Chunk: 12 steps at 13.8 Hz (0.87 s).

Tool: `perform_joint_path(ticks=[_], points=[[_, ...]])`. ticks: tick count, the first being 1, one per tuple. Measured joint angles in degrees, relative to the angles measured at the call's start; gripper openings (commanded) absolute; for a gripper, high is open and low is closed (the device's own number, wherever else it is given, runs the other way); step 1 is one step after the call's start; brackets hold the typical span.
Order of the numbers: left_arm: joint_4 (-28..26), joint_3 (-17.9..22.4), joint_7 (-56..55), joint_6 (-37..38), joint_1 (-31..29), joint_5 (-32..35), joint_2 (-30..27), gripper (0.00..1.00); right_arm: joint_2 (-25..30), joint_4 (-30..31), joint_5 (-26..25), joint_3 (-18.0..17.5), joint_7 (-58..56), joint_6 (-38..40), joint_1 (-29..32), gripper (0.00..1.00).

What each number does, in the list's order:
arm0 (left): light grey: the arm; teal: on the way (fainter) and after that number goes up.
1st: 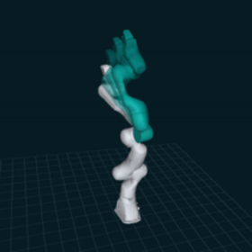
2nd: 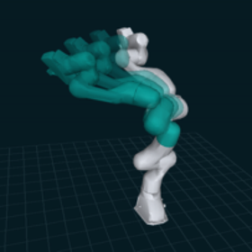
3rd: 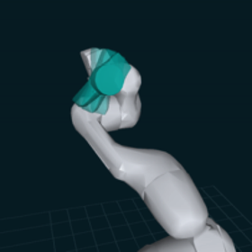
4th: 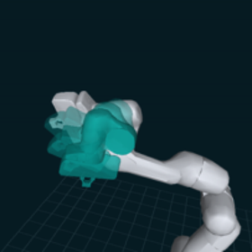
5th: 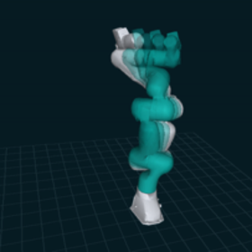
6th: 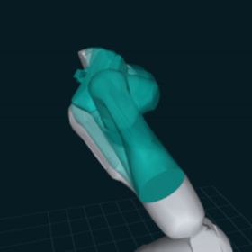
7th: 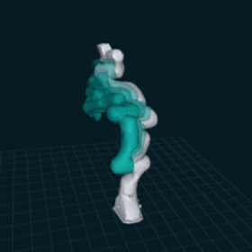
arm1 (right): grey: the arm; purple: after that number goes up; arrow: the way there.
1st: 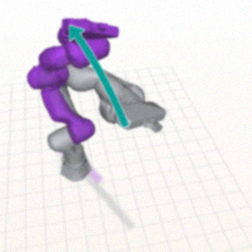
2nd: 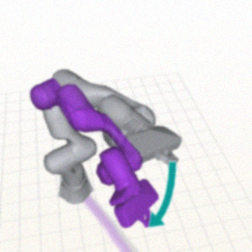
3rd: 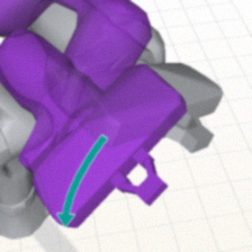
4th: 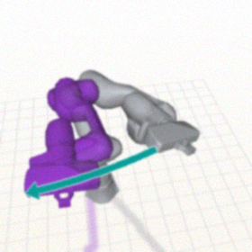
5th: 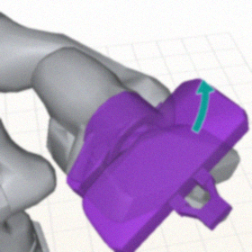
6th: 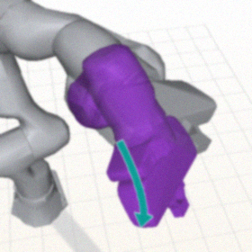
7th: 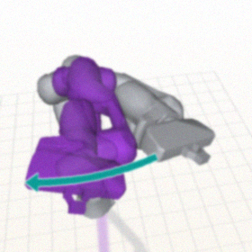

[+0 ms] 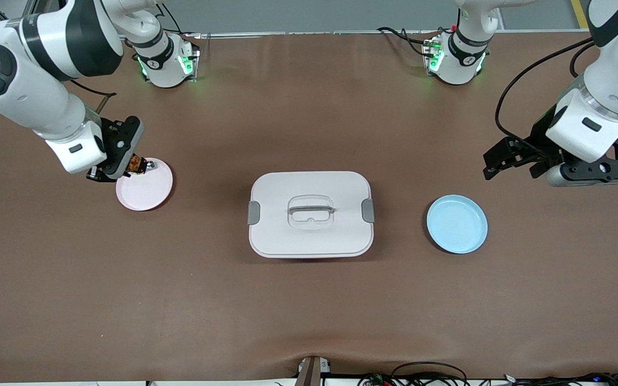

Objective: Transfer orange switch to right arm and place
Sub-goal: 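Lower the switch with the right gripper onto the white dish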

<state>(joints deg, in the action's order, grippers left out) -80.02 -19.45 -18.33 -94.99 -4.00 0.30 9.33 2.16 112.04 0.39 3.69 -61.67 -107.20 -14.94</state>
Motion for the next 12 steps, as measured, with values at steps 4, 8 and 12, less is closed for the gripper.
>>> perform_joint_path(ticks=[4,8,12], points=[[-0.4,0.2,6.4,1.8,-4.0,0.8,0.0,1.00,3.1,8.9,-0.2,0.0,-1.2,-7.0,0.7,0.00],[-1.3,0.3,9.9,2.1,-7.2,0.8,0.2,1.00,5.0,17.3,-0.3,0.0,-2.2,-14.6,0.9,0.00],[-1.4,1.1,10.3,2.1,-6.0,0.8,0.1,1.00,5.7,26.5,-0.4,0.0,-7.2,-26.3,4.5,0.00]])
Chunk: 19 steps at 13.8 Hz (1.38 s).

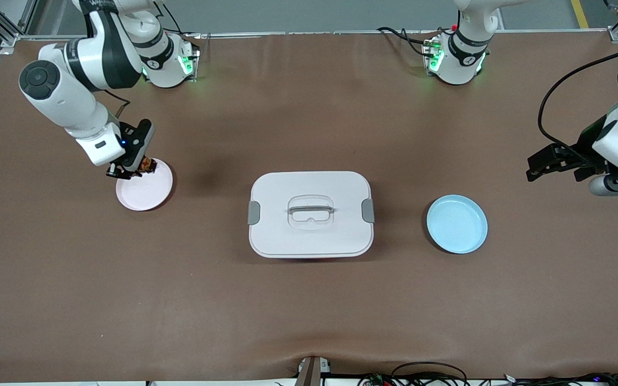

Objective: Transfer orange switch to right arm and place
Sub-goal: 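Lower the switch with the right gripper onto the white dish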

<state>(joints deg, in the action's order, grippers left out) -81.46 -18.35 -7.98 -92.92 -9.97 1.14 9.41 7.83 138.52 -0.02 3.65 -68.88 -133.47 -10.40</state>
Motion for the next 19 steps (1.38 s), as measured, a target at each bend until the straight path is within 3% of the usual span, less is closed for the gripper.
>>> perform_joint_path(ticks=[5,10,14,19], points=[[-2.1,11.3,2.3,-1.3,7.7,-0.8,-0.7,1.00,-0.1,8.9,0.0,0.0,-5.1,-13.3,4.3,0.00],[-11.5,12.1,3.6,-6.9,7.7,-1.4,-6.5,1.00,-3.2,11.3,0.0,0.0,-6.1,-19.5,4.7,0.00],[-11.4,14.6,3.7,-7.5,8.9,-1.5,-7.1,1.00,-9.6,11.5,0.0,-0.1,-8.4,-26.0,6.0,0.00],[-9.2,14.9,3.7,-5.4,9.0,-1.5,-6.8,1.00,-16.0,11.4,0.0,-0.1,-10.5,-30.2,7.2,0.00]])
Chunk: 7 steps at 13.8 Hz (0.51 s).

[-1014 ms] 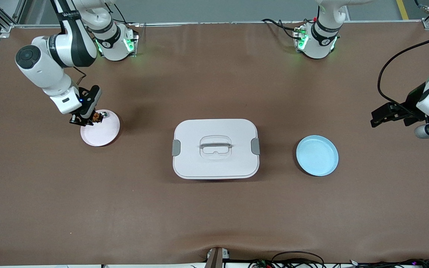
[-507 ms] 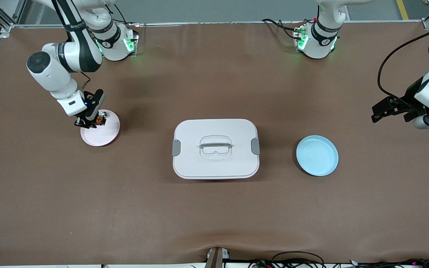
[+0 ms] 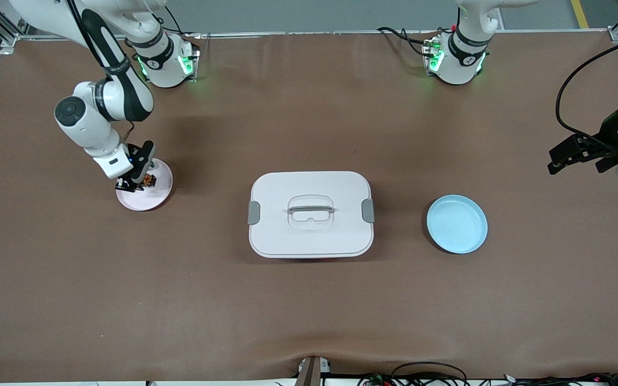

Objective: Transfer orange switch to right arm and place
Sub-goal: 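Lower the switch with the right gripper onto the white dish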

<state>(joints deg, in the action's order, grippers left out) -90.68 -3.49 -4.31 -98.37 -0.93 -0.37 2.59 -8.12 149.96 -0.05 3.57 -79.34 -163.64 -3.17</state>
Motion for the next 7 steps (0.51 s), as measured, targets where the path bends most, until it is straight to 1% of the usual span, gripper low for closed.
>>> perform_joint_path(ticks=[7], points=[[0.4,0.3,0.0,0.1,-0.1,0.0,0.4,1.00,-2.8,-0.3,0.0,-0.1,-1.7,-1.8,0.0,0.00]])
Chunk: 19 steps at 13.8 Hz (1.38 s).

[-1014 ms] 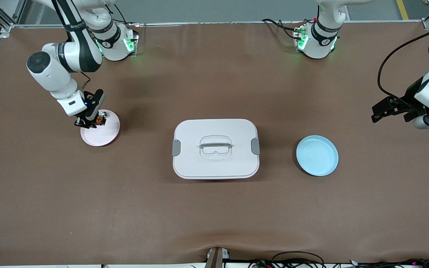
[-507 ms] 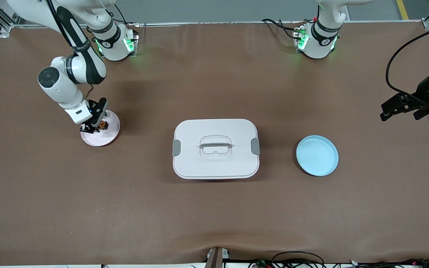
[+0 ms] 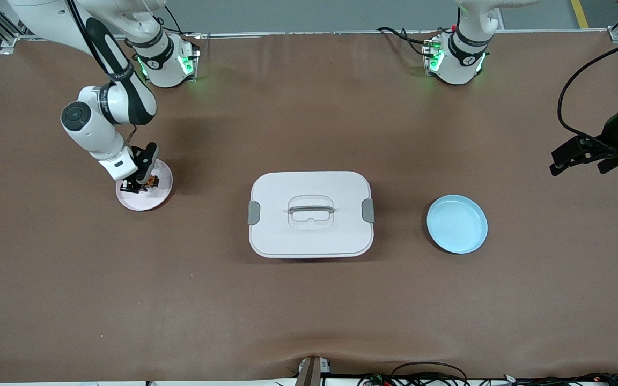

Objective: Transfer orange switch to right arm and place
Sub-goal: 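Lower the switch with the right gripper onto the white dish, then open the right gripper and raise it away from the dish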

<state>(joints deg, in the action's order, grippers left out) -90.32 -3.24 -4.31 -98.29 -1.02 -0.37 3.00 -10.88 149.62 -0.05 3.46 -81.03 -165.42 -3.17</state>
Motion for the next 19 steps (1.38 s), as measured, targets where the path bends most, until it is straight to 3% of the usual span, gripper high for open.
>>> perform_joint_path(ticks=[6,7,14,19], points=[[0.0,0.1,0.0,0.0,-0.1,0.0,0.5,1.00,-3.5,-0.8,0.0,0.0,-0.2,-3.0,0.0,0.02],[0.0,0.1,0.0,0.0,-0.1,0.0,0.5,1.00,-3.6,-0.9,0.0,0.0,-0.2,-3.0,0.1,0.99],[0.0,0.2,0.0,0.0,0.0,0.0,0.5,1.00,-4.6,-3.5,0.0,0.0,-0.2,-1.7,1.3,1.00],[0.0,0.2,0.0,0.0,0.0,0.0,0.5,1.00,-4.0,-9.3,0.0,0.0,-0.2,10.1,1.3,1.00]])
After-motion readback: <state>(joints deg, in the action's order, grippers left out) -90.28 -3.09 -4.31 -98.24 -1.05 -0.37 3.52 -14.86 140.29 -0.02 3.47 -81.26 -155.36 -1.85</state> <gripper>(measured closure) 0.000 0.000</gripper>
